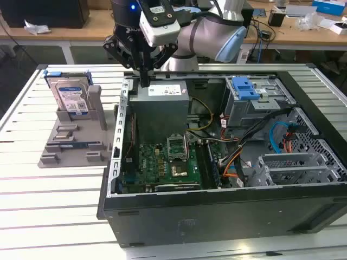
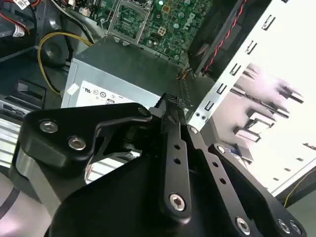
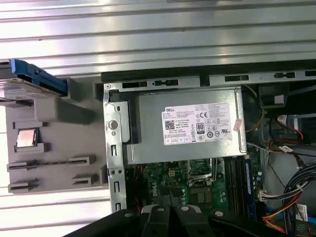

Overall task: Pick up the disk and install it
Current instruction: 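Reach for the disk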

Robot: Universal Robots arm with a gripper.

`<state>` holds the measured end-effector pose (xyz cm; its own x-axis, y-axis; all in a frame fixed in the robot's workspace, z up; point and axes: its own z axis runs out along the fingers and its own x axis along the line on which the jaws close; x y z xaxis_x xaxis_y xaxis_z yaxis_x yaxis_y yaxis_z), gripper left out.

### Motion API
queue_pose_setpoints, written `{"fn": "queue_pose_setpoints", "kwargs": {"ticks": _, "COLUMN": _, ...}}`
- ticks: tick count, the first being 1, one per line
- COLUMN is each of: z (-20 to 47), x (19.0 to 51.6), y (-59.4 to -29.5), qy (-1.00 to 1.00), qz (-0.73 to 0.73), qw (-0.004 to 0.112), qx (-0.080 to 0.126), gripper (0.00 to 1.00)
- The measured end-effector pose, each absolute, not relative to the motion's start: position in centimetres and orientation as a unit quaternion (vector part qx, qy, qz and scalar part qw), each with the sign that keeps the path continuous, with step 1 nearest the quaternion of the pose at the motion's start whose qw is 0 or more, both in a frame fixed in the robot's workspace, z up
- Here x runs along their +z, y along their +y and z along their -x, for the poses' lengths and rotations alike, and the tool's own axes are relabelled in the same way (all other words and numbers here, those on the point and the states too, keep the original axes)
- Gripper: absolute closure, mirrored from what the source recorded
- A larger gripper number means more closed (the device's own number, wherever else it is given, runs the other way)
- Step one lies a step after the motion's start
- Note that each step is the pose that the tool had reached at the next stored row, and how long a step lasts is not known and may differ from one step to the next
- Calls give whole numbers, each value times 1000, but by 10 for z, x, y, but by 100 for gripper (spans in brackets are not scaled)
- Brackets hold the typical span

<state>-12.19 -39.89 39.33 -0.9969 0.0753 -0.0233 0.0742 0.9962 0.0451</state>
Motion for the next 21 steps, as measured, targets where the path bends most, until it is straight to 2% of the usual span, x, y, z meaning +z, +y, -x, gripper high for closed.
{"fn": "queue_pose_setpoints", "kwargs": {"ticks": 21, "z": 220, "x": 391, "y": -386, "qy": 999, "qz": -37, "qw": 13, "qx": 22, "gripper": 89}}
